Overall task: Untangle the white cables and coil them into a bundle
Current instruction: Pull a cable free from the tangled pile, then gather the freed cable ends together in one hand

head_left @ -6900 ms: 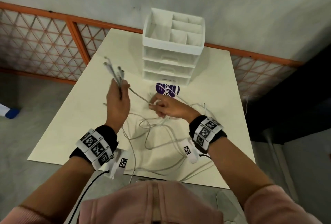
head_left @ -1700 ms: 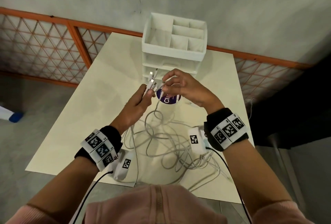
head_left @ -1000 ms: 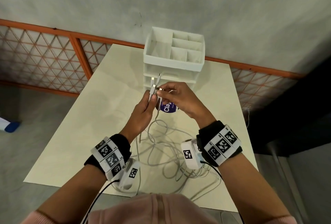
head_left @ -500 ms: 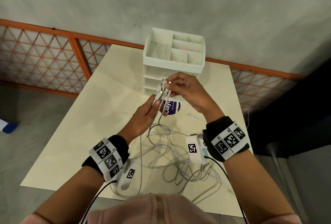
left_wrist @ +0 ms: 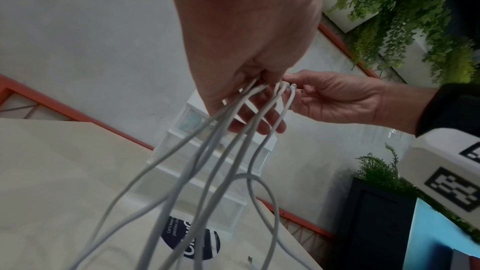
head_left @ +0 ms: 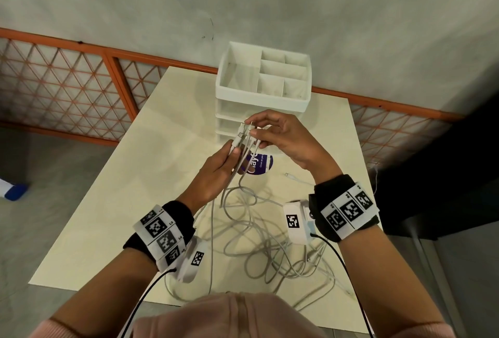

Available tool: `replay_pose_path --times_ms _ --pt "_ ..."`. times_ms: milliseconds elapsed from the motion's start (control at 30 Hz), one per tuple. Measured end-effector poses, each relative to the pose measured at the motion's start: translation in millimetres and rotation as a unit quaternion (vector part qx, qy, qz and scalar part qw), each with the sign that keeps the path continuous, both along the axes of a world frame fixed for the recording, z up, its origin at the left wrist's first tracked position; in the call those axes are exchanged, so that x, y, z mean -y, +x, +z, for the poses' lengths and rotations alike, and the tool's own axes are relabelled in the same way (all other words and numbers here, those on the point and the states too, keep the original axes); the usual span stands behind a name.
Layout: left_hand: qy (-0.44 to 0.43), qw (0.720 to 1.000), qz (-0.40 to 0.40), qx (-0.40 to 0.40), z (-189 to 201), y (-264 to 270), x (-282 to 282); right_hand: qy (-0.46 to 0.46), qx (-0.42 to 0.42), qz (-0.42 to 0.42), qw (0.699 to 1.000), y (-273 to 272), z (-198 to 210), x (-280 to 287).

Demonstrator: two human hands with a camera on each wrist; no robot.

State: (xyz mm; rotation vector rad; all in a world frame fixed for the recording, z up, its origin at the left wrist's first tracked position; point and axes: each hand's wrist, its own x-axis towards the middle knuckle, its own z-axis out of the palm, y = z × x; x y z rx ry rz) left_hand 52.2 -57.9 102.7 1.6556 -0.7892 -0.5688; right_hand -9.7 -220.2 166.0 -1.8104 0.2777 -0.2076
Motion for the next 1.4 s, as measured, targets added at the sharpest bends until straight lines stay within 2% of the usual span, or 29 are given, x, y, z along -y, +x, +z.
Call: replay_pose_path --times_ms 267,500,667,933,1000,1100,1200,1400 --pt "0.001 1.0 0.021 0.016 0 -2 6 -0.02 -0.005 -0.005 1.0 3 0 -2" --pt "-0.04 0.999 0.012 0.023 3 -12 10 -0.027 0.002 -0.021 0.999 2 1 -6" --pt "-0.065 0.998 0.01 0.024 6 -14 6 0.008 0.019 -0.055 0.998 -3 4 -1" --pt "-0.045 0.998 -0.014 0.043 6 -14 6 0.035 0.038 -0.061 0.997 -5 4 -1" --pt "-0.053 0.998 0.011 0.029 8 -16 6 0.031 0.038 -0.069 0.996 -6 5 0" --pt "-0.068 0.997 0.026 -0.001 8 -17 8 -0.001 0.006 -0.034 0.999 -6 6 -1" --pt "-0.075 0.997 0.017 -0.01 8 -17 9 -0.002 -0.002 -0.011 1.0 -5 6 -3" --pt "-0.067 0.998 -0.011 -0.013 7 -14 7 -0.001 0.013 -0.025 1.0 -8 12 1"
